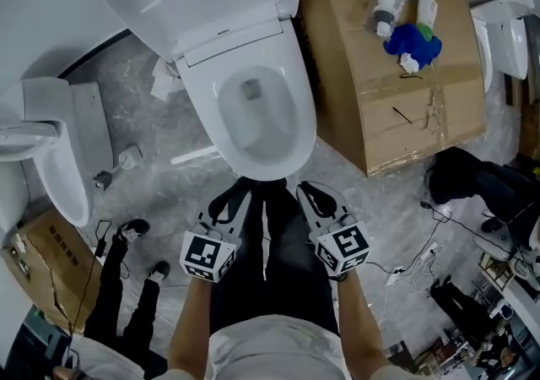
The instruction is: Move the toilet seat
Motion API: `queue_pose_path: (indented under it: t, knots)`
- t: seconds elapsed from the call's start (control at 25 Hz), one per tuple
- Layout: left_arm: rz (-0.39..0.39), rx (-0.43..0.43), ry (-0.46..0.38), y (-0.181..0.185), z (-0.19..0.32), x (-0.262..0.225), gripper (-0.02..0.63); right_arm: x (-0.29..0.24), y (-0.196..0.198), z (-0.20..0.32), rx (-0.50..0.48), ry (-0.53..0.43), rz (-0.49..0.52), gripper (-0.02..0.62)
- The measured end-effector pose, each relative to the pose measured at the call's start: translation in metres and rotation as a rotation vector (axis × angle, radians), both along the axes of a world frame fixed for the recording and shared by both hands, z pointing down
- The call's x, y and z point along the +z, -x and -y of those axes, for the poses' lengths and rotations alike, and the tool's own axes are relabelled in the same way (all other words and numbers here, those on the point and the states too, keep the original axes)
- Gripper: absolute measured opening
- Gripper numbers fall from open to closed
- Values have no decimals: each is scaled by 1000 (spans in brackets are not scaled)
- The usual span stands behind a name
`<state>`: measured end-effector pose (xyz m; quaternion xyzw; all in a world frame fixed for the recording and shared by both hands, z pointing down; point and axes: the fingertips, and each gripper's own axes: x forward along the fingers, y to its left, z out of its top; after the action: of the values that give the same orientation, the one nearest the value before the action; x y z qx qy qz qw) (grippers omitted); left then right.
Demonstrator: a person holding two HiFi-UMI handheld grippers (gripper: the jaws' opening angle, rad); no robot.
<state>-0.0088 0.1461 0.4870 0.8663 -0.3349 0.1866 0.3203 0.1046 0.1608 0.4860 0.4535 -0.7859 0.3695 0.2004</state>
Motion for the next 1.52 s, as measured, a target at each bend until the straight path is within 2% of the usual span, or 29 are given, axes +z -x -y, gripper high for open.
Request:
queue_pose_path:
  t: [0.24,0.36,0.84,1.32,1.52]
  knots:
    - [19,-5,48,2,-6,44,97,45,-6,-5,18,49,-14,20]
    - [27,-3,73,4,-9,67,115,69,-10,-7,33,75,-15,79]
    - [79,-13,157,17,-23,156,178,161,-25,-28,106,180,-32,201]
    - [131,-88,245,32,-45,226,262,225,-41,-34,178,241,-64,305]
    - [122,-124,273,34,-47,241,284,244,-50,-36,217,266,-66,350]
